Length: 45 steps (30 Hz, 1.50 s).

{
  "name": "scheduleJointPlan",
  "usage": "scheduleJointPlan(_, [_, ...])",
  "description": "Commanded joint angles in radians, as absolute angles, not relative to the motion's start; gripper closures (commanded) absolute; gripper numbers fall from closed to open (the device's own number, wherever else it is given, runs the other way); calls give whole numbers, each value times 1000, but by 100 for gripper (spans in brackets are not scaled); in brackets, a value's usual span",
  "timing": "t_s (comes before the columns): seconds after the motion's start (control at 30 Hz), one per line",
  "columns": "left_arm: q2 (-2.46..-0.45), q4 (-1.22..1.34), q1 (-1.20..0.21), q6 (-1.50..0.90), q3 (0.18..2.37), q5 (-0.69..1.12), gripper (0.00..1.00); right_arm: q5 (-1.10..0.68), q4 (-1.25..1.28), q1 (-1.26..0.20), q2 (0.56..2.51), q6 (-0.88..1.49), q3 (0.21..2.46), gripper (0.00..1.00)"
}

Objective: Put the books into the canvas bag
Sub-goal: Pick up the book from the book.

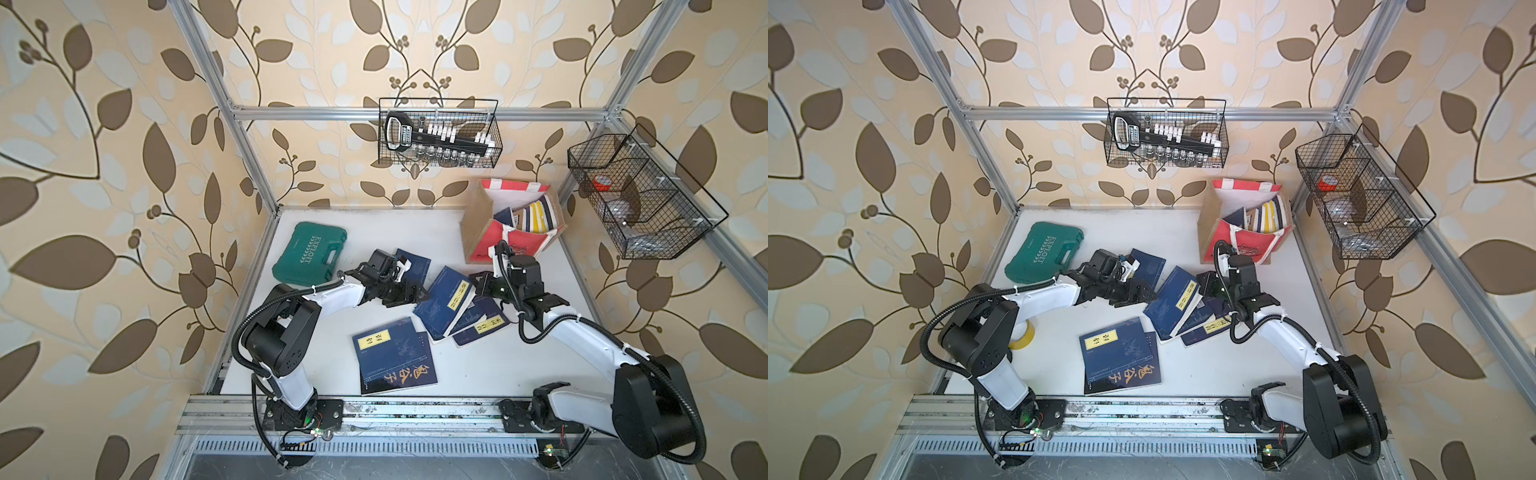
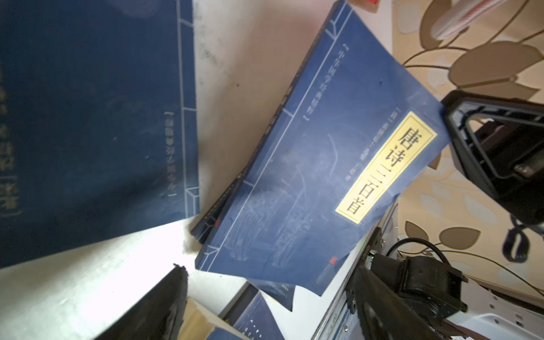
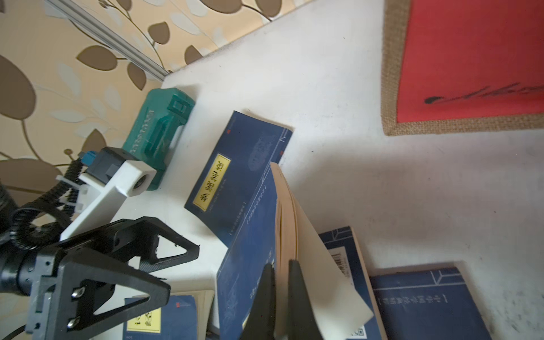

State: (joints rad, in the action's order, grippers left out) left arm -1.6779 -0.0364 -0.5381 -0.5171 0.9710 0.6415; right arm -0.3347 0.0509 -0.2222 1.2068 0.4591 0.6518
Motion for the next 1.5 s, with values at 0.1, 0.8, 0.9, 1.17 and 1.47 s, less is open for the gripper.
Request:
scheduleJointPlan(0.1, [-1664,123,-546,-421,989,740,9,-552,211,-225,1120,406,634,100])
scheduleJointPlan(0.8, [-1696,370,-545,-499,975,992,77,-607,275,-256,1141,422,626,100])
scheduleJointPlan(0.9, [-1644,341,-545,-490,966,981,86,-590,278,-255,1151,429,624,100])
scheduleJointPlan(1.17, [-1475,-47,-545,-410,1079,800,100,-594,293,-253,1155,429,632,100])
scheduleJointPlan(1.47, [-1258,-382,-545,-326,1138,643,100,-669,303,-259,1152,421,642,80])
